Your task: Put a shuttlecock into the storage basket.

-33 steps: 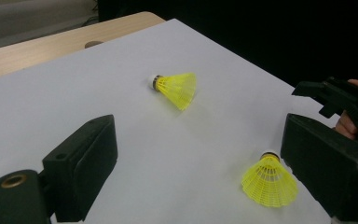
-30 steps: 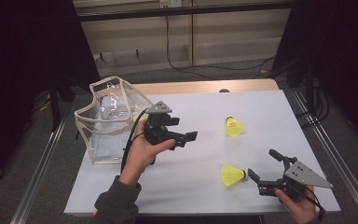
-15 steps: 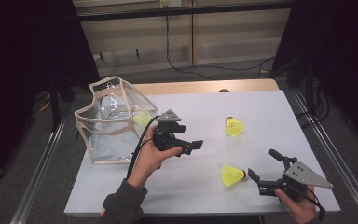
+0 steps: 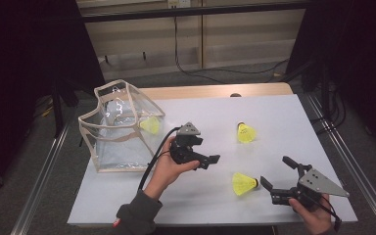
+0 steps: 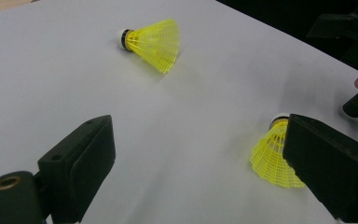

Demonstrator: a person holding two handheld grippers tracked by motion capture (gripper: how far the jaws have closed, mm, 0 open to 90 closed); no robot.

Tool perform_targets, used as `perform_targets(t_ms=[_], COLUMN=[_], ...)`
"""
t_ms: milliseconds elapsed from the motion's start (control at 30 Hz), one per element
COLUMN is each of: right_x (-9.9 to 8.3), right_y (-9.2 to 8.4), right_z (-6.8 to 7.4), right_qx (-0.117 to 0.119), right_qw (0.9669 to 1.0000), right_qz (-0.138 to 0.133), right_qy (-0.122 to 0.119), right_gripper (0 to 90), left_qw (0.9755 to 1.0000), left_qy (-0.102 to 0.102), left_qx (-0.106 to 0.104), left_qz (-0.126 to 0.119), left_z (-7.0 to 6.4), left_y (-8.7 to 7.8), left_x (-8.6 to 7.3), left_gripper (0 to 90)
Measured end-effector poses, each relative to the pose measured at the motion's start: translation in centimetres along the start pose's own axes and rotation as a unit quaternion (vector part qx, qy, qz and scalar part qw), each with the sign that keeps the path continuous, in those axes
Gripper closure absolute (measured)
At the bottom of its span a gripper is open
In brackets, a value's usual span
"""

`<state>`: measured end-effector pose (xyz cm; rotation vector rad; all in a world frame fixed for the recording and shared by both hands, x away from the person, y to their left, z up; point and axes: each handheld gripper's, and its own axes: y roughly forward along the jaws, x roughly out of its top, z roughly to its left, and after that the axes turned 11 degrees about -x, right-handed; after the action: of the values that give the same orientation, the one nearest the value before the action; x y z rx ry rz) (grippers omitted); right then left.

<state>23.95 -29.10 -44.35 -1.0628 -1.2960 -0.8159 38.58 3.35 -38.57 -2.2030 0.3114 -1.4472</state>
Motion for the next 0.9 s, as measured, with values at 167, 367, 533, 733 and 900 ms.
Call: perform_targets(t_ms=[167, 367, 533, 733, 900], right_x=[0.0, 0.0, 0.1, 0.1, 0.1], right_y=[0.1, 0.1, 0.3, 0.4, 0.6], right_z=[0.1, 0.1, 0.2, 0.3, 0.3], right_qx=[0.0, 0.001, 0.005, 0.007, 0.01], right_qw=[1.0, 1.0, 1.0, 1.0, 1.0], right_qz=[0.0, 0.0, 0.0, -0.002, 0.0], right_qy=[-0.002, 0.0, -0.001, -0.001, -0.001], right_gripper=[1.4, 1.4, 1.4, 1.4, 1.4], left_qw=[0.9999, 0.9997, 0.9994, 0.9992, 0.9989], left_qy=[0.009, 0.011, 0.01, 0.011, 0.017], left_qx=[-0.013, -0.02, -0.028, -0.032, -0.033], left_qz=[0.001, 0.009, 0.016, 0.022, 0.027], left_z=[-0.2, -0.4, -0.4, -0.7, -0.8], left_y=[0.7, 1.5, 2.1, 2.8, 3.3], left_x=[-0.3, -0.7, -1.1, -1.5, -1.8], left_gripper=[9.4, 8.7, 6.0, 6.2, 6.2])
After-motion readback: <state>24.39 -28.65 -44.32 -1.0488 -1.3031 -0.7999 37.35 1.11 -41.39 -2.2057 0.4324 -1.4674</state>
